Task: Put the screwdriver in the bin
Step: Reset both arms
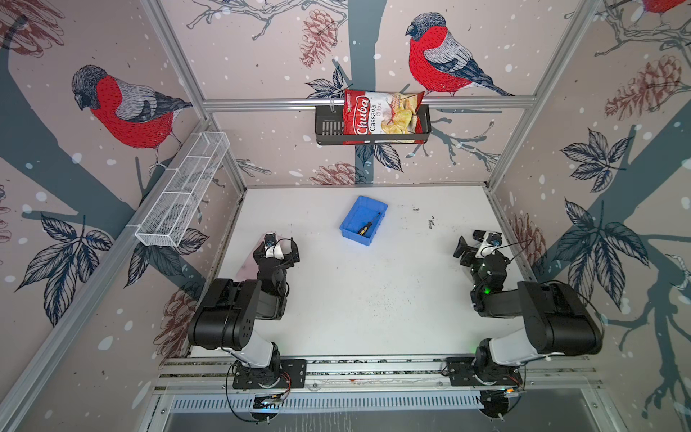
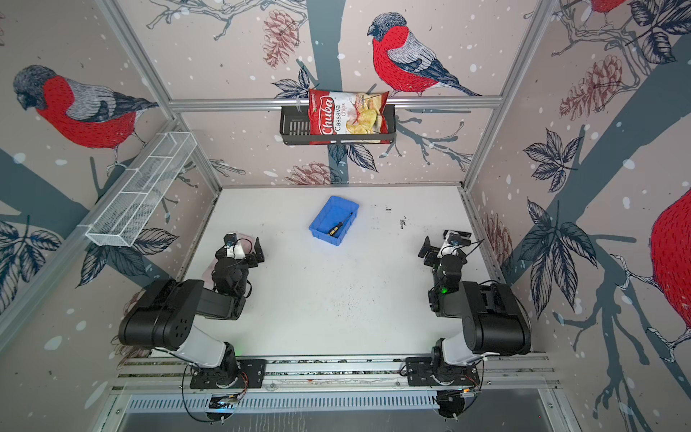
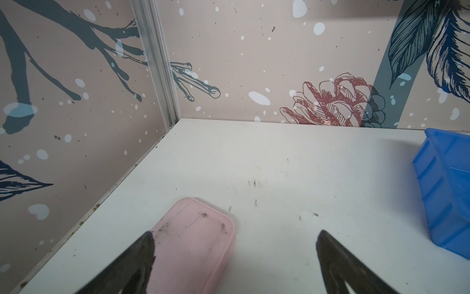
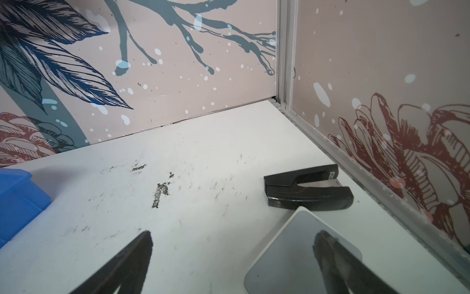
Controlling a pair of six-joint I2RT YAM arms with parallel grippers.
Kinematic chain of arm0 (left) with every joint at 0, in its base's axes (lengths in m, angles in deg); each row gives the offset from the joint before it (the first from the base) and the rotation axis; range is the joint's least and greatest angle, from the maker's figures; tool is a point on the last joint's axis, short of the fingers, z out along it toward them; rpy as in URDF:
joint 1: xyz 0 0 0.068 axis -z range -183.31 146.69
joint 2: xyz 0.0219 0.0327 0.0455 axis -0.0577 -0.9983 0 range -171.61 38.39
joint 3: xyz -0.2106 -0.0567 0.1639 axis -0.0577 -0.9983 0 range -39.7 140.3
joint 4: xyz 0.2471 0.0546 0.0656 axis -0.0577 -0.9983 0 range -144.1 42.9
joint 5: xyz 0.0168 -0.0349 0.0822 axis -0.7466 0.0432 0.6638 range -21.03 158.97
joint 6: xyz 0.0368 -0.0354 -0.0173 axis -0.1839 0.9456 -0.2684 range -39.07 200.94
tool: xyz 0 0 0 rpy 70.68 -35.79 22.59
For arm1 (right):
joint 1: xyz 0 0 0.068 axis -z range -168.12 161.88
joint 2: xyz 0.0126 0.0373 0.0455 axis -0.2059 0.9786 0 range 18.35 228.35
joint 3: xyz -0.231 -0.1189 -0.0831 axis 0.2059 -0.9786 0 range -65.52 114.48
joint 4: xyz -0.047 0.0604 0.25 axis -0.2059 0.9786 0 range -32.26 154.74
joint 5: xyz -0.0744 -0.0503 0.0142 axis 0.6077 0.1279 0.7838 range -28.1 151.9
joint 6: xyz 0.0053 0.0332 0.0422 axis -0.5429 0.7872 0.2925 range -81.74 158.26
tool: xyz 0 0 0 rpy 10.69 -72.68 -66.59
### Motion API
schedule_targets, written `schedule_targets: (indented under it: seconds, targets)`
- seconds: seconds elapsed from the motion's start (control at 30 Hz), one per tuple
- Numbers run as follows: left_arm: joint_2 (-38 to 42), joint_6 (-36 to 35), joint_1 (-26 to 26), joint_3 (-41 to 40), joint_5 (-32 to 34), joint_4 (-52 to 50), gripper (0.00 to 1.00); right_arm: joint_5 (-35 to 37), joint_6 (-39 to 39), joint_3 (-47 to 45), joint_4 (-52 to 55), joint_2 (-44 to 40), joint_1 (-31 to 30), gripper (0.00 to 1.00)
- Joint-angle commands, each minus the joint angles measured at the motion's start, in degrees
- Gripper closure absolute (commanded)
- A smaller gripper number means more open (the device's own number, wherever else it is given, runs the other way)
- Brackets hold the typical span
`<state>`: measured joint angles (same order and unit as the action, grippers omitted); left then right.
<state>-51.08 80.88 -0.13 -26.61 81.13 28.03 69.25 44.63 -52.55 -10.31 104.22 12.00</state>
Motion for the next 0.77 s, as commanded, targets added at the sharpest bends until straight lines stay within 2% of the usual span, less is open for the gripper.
schedule_targets:
  seconds: [0.0, 0.73]
  targets:
    - [0.1, 0.2, -0.2, 0.1, 0.4, 0.4, 0.03, 1.6, -0.8, 0.4, -0.6, 0.1, -0.3, 0.00]
    - [0.1, 0.1, -0.1, 0.1, 0.4, 0.5, 0.03, 2.1, -1.0, 0.6, -0.2, 0.0, -0.6, 0.00]
